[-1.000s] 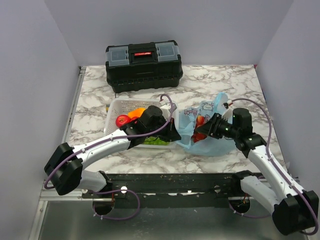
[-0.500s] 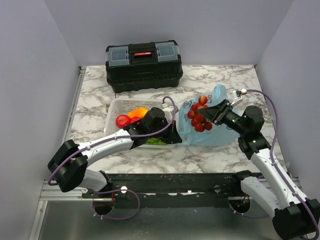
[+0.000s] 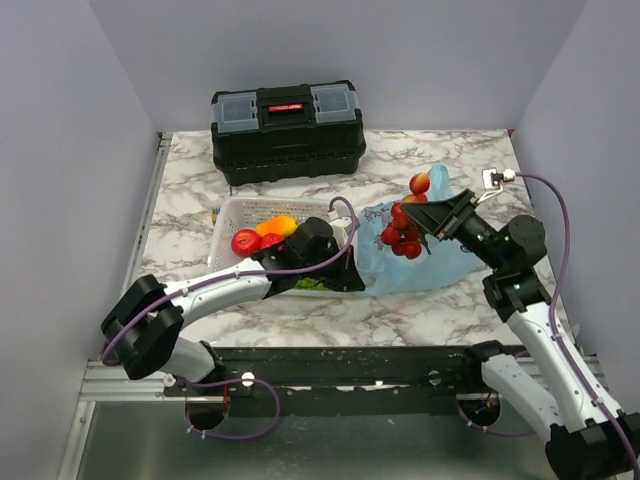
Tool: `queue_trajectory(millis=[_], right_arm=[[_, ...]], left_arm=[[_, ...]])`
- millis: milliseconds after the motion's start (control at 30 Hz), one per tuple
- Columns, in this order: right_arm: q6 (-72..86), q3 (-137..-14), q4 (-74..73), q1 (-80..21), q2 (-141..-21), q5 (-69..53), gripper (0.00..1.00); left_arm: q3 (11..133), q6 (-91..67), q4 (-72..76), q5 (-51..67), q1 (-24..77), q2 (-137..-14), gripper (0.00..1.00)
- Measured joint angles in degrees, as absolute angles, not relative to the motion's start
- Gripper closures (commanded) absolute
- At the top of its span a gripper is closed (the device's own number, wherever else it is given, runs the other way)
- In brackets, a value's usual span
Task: Take the fake fruits out of the plastic bag
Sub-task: Take out the fake fruit from the plastic bag.
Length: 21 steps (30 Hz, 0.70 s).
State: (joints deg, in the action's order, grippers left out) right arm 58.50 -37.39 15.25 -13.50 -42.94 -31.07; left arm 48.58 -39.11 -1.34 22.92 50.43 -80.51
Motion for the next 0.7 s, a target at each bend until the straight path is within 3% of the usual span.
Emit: queue_trajectory(millis=[67,300,400,567,700], right_arm=[[58.1,-38.9,14.7,-13.5,-44.3,-30.9,0.99],[54.8,-45.1,11.9,-13.5,-48.3,-29.6,0.99],[53.8,-46.4,11.7,-13.5,-49.3,-29.3,0.99],[53.3,-46.8,11.0,-13.5,-51.2,-29.2,0.99],[53.4,-47.1,10.6,-13.5,-52.7,-29.2,0.99]], left_arm=[[48.6,-39.1,-1.4,23.0,50.6,-81.0,0.99],[48.5,-38.5,-1.5,23.0,50.8,-79.6,0.54],[48.2,-37.5,-1.7,22.9,50.8,-76.4,0.40],[47.3,-35.6,-2.3,21.3,50.8,-69.1,0.27],[46.8,-33.1,-3.3,18.1,50.7,-62.3,0.24]])
